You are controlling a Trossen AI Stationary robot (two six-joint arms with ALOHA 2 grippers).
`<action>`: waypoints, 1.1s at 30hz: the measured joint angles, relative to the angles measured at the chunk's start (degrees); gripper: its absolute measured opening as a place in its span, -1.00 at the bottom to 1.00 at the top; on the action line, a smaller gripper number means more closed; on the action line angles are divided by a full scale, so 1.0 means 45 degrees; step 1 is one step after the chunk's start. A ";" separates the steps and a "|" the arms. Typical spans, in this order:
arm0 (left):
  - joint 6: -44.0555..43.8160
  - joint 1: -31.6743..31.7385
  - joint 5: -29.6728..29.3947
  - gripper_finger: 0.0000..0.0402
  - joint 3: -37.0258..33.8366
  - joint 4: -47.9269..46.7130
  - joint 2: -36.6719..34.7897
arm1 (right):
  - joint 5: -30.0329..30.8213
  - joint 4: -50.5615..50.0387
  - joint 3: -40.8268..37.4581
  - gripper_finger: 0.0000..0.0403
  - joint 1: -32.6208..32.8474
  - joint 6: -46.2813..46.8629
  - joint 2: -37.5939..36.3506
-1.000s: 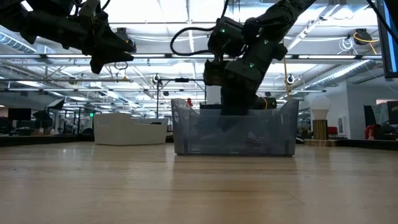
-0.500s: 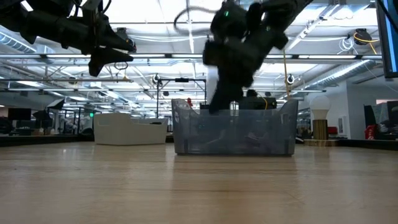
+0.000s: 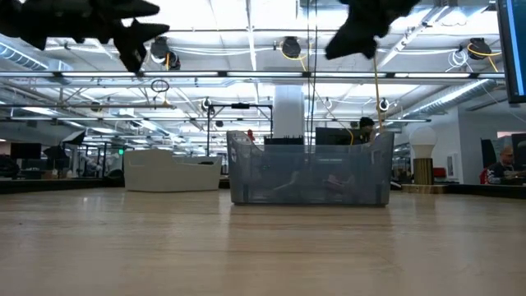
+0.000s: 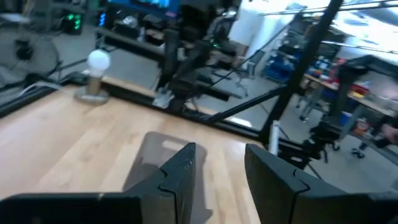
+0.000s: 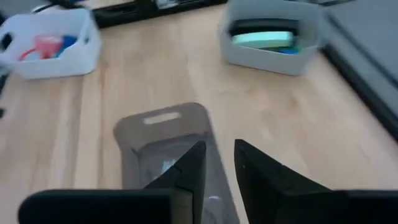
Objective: Pick and place Stapler, Stapler remover, tape
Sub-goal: Return to Home Position
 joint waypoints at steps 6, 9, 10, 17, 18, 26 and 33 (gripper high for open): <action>0.0584 -0.0986 -0.0950 -0.32 0.0010 -0.0684 -0.1410 | 0.1005 0.1374 -0.2829 -0.66 0.0263 0.1348 -0.3195; 0.0584 -0.1571 -0.1870 -0.32 0.0005 -0.1446 -0.1978 | 0.1012 0.2085 -0.4228 -0.66 0.0249 0.1982 -0.4695; 0.0540 -0.1812 -0.2220 -0.32 0.0008 -0.1678 -0.2066 | 0.1005 0.2267 -0.4654 -0.65 0.0249 0.2272 -0.5169; 0.0659 -0.3921 -0.5015 -0.32 -0.1202 -0.0613 -0.2210 | 0.1025 0.3819 -0.7240 -0.65 0.0244 0.4089 -0.7839; 0.0762 -0.4147 -0.5405 -0.32 -0.1573 -0.0173 -0.2220 | 0.1029 0.4108 -0.7565 -0.65 0.0244 0.4228 -0.8128; 0.1205 -0.4361 -0.5754 -0.32 -0.4148 0.2258 -0.4131 | 0.1056 0.6047 -0.9737 -0.65 0.0161 0.3630 -0.9953; 0.1188 -0.3673 -0.5003 -0.32 -0.4333 -0.0824 -0.7023 | 0.0989 0.5606 -1.0409 -0.65 -0.0149 0.3654 -1.1666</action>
